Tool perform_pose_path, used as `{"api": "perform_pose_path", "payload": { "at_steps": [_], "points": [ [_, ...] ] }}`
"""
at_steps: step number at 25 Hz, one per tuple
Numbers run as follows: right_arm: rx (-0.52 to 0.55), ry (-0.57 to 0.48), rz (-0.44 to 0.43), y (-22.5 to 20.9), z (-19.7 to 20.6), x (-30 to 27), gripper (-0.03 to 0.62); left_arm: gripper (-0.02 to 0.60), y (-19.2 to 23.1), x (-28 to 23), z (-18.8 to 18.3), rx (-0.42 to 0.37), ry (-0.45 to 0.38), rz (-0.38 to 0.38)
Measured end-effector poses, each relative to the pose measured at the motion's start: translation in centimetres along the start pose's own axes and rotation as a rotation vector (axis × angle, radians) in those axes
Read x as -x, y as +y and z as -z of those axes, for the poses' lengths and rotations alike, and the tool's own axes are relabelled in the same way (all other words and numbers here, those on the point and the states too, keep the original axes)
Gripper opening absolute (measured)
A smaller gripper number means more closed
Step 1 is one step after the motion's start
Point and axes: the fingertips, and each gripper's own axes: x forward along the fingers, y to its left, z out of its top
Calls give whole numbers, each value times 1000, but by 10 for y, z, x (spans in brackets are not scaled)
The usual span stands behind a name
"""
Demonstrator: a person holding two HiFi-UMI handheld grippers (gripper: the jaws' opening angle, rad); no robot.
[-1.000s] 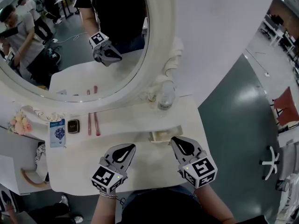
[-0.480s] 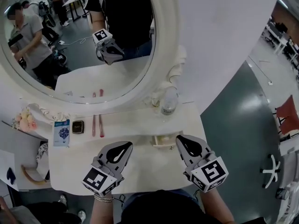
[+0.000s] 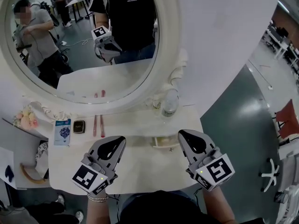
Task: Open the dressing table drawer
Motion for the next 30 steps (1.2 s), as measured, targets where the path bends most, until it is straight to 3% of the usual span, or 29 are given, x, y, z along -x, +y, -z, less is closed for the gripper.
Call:
{"api": "perform_pose_path", "payload": {
  "at_steps": [17,22,30],
  "points": [
    [89,-62,21,-5,-33,5,17,15,10,7,-28,-56,-36,-20],
    [119,-64,47,-8,-38,6,17,15,12,4,-26,-103,-9,-41],
    [127,-73,54,-11,-43,6,17,15,9,1,-27,-94,-27,-29]
  ]
}}
